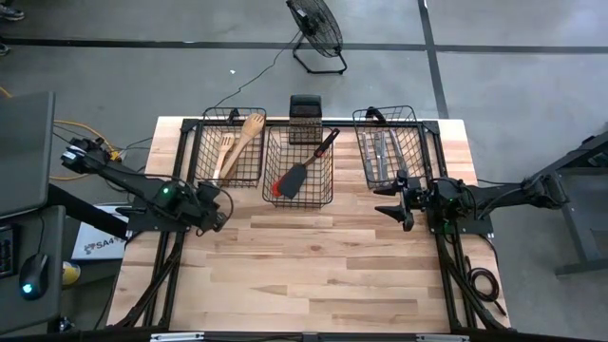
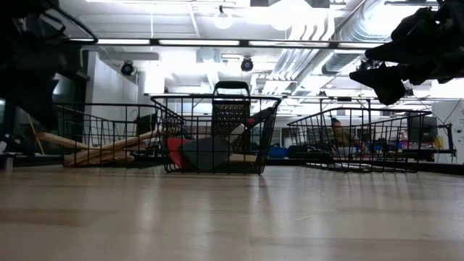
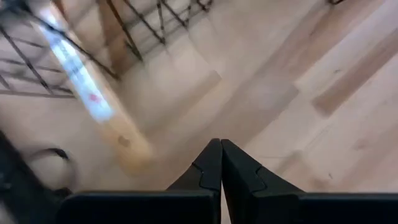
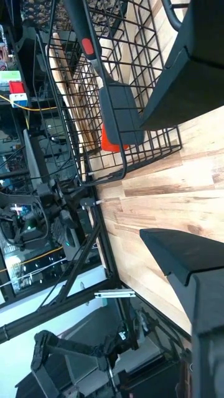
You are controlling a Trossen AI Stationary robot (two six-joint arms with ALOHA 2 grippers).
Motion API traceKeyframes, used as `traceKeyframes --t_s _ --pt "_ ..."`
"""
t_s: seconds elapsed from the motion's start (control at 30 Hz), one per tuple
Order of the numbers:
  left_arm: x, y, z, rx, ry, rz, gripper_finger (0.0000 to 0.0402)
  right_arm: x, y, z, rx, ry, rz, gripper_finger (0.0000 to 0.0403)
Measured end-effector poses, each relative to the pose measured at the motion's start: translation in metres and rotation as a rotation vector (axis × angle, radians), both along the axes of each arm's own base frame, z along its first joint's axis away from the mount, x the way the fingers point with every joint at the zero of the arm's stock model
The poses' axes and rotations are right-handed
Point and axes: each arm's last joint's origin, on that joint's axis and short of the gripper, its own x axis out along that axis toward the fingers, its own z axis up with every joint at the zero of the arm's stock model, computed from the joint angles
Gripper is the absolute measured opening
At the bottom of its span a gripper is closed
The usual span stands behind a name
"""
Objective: Pick & Place Kitchen Items
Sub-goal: Put the light brown wooden slotted serving spoon into the left wire basket
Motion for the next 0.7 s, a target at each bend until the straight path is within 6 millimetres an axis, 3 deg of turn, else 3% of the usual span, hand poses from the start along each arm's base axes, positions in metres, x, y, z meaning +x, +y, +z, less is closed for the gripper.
traceKeyframes --t_s 0.17,0.43,0.7 --pt "0.019 -0.008 0.002 -0.07 -0.063 0.148 0.0 0.0 0.0 0.0 0.0 -0.001 0.0 0.0263" --pt "0.06 -0.023 -0.003 -0.014 -0.269 0.207 0.0 0.0 0.0 0.0 0.0 0.0 0.0 0.0263" --pt "0.067 -0.027 -0.014 -0.042 -0.238 0.237 0.0 0.0 0.0 0.0 0.0 0.0 0.0 0.0263"
